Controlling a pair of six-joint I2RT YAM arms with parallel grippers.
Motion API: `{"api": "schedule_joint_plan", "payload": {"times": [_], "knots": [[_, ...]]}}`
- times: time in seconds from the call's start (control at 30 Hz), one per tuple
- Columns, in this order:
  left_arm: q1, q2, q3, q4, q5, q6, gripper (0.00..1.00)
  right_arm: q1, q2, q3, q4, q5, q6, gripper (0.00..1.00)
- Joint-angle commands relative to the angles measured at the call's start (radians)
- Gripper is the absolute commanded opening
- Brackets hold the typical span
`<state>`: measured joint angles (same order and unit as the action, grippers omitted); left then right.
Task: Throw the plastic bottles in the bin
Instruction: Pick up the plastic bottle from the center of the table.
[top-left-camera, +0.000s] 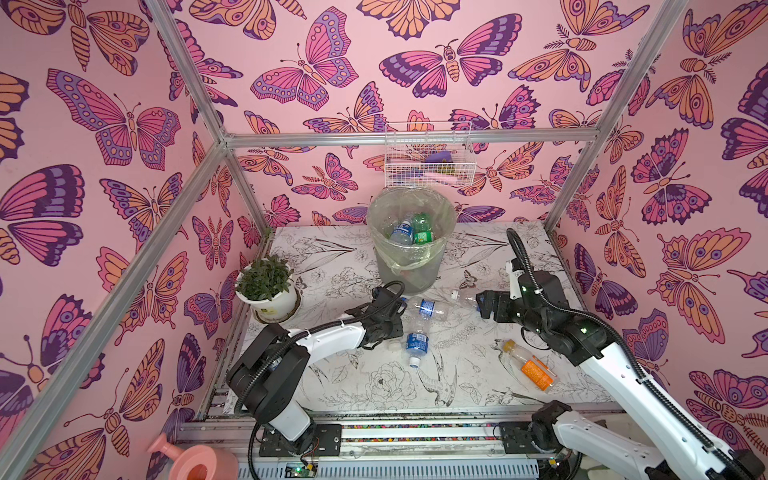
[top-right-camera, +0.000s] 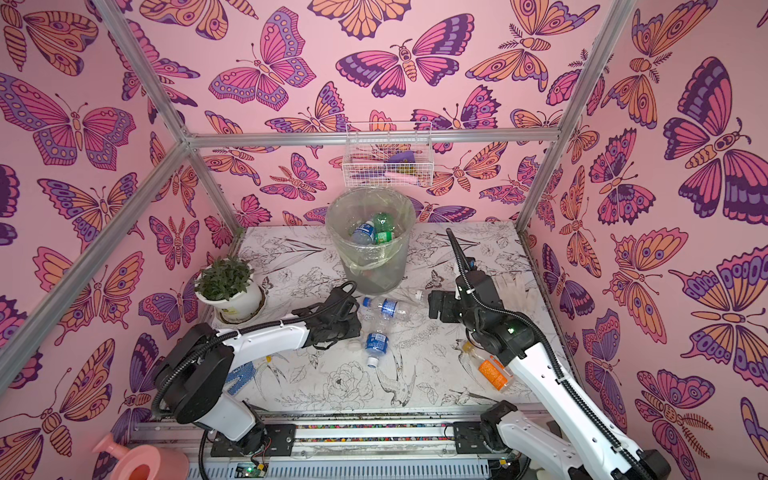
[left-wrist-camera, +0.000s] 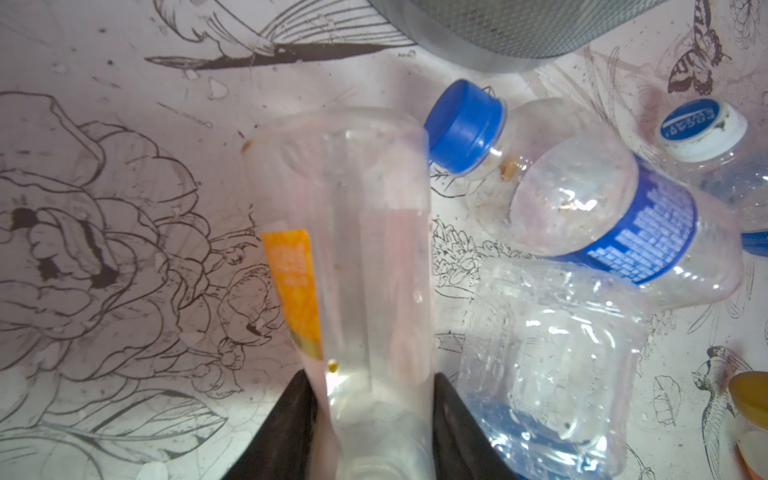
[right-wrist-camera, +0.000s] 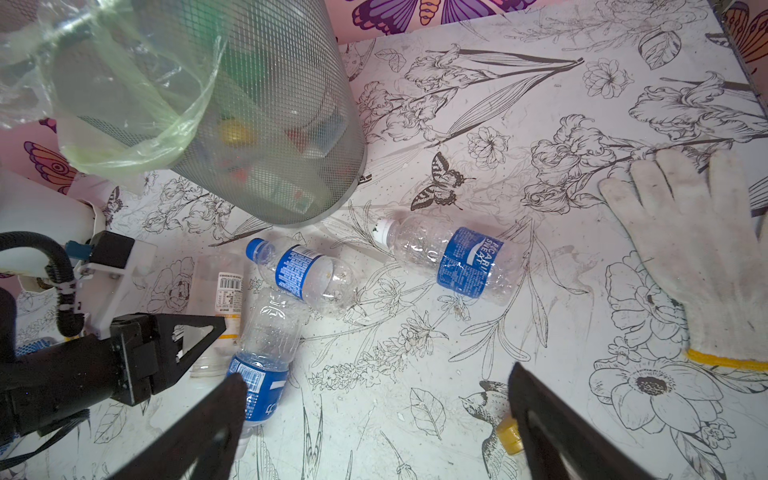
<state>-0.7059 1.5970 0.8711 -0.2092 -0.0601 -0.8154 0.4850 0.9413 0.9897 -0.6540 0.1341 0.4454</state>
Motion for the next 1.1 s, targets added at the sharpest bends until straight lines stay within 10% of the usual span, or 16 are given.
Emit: {"api": "schedule_joint_plan", "payload": {"times": [0.0,0.33,1.07], "knots": [[0.024,0.016,-0.012,-0.077,0.011,0.001,0.53,-0.008,-0.01,-0.006,-0.016,0.016,0.007,0.99],[0.063,0.053,-0.006,-0.074,0.063,0.005,0.66,-0.016,-0.015,-0.011,-0.018,0.018,0.007,0.99],[0.086,-0.048,-0.036,-0.111,0.057,0.026,0.31,-0.022,-0.033,-0.011,-0.027,0.015,0.011,0.99]]}}
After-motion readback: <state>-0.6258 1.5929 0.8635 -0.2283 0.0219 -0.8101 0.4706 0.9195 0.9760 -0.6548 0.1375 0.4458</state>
